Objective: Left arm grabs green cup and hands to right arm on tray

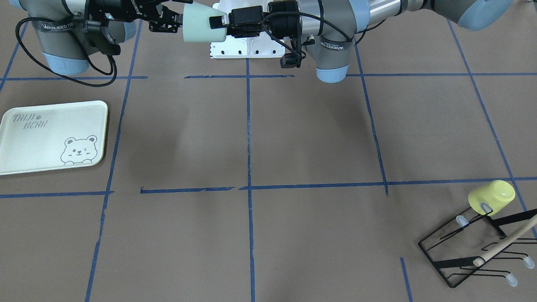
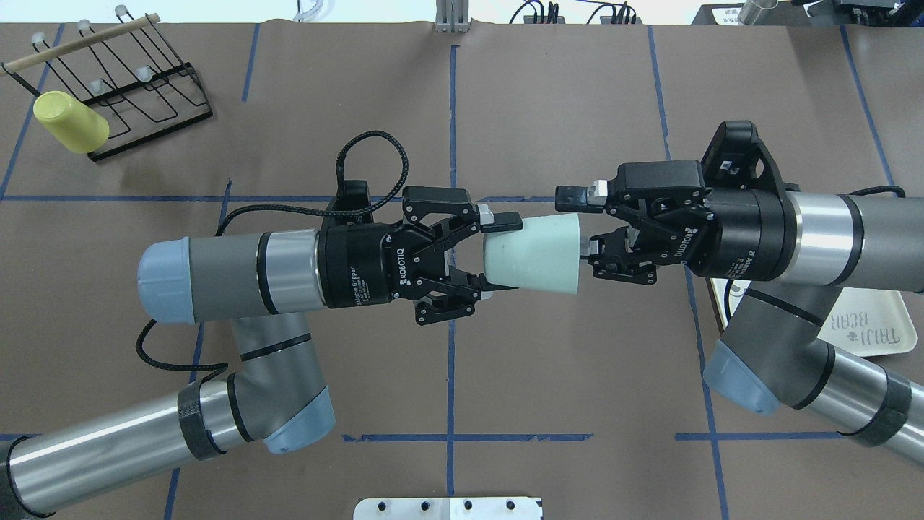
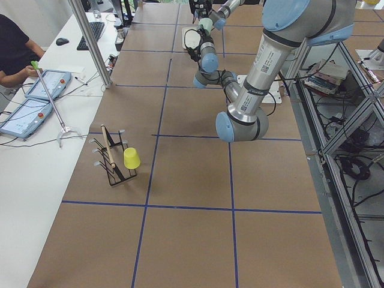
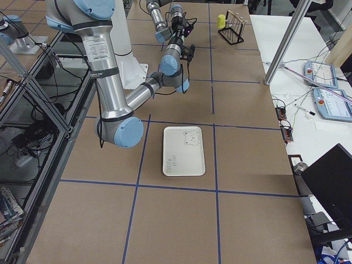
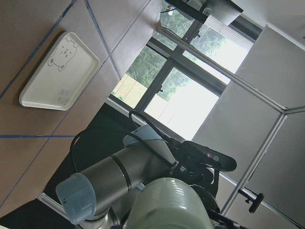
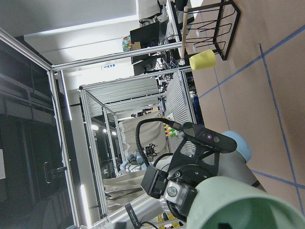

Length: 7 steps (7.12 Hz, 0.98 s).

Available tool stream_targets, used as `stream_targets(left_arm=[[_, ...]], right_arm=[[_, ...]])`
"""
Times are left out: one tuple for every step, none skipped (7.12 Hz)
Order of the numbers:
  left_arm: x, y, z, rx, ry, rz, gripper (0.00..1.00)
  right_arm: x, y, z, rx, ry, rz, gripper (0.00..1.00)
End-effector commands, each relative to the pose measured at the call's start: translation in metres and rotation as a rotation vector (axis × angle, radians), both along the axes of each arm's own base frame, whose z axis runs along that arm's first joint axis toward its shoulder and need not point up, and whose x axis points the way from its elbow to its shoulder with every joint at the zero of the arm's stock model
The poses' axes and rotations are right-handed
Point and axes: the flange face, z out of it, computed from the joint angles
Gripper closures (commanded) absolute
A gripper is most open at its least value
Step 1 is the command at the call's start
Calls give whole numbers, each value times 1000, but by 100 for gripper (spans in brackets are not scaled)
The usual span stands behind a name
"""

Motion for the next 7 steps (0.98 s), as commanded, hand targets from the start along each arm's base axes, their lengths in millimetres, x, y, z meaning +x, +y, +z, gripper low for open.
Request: stream_targets(left_arm=[[0, 0, 1, -1, -2, -1, 76], [-1, 0, 1, 0, -1, -1, 74], [-1, 0, 0, 0, -1, -1, 71], [-2, 0, 1, -1, 0, -2, 67], [-2, 0, -1, -2, 2, -3, 58], [-3, 0, 1, -5, -2, -4, 24], [-3, 0, 0, -6, -2, -5, 15]], right_arm=[[-1, 3, 4, 18, 9, 11, 61], [-1, 3, 5, 24, 13, 17, 67], [-1, 3, 5, 24, 13, 17, 68], [-1, 3, 5, 24, 13, 17, 70], [0, 4, 5, 25, 11, 17, 77], [1, 5, 3, 27, 8, 17, 92], [3, 6, 1, 22, 2, 12, 100]])
